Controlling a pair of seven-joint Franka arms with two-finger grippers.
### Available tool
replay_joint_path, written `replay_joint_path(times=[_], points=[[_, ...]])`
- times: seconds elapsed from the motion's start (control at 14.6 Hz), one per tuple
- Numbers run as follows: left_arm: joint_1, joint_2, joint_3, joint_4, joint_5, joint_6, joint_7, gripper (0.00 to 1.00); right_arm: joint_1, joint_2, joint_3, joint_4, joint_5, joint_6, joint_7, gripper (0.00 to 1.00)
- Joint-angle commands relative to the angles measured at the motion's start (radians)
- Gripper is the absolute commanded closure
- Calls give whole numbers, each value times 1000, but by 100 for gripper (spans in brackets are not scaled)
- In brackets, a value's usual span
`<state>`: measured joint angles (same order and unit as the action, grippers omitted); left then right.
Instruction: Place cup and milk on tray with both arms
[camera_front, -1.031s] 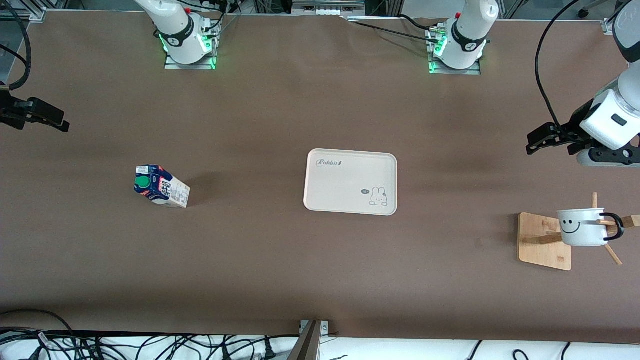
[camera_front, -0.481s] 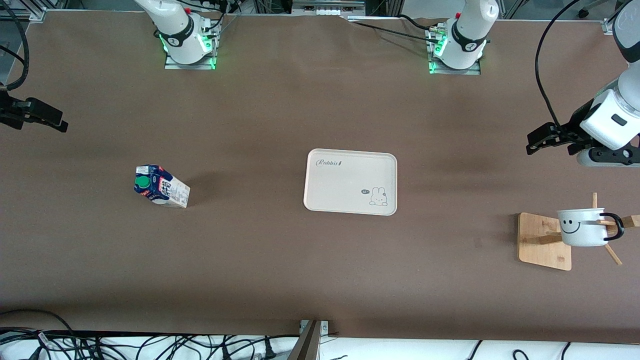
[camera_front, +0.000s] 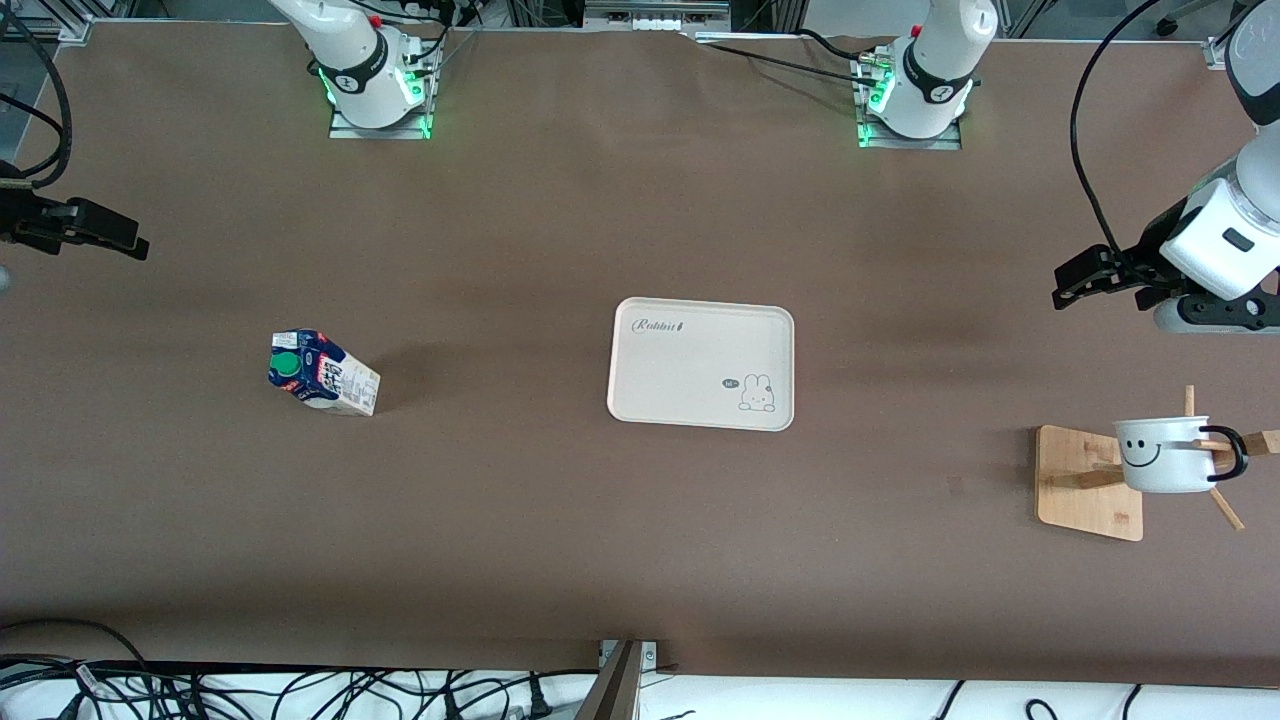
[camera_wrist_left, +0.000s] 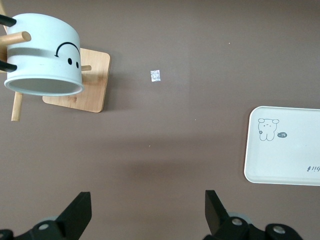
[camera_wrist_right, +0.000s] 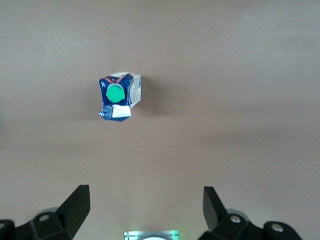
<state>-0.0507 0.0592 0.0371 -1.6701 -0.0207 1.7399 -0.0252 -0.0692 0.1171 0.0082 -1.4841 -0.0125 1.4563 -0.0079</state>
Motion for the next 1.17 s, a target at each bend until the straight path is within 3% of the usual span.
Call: replay_joint_path(times=[0.0,0.69,1.1], points=[[3,13,-5,32,-1,-19,-1,0,3,42,7,-2,-7,-8,2,0],[3,13,-5,32,-1,-19,-1,0,46,194,15,-21,9,154,22,0],[3,14,-3,32,-1,-19,-1,0,49,196,15,-157,11,317,22,0]])
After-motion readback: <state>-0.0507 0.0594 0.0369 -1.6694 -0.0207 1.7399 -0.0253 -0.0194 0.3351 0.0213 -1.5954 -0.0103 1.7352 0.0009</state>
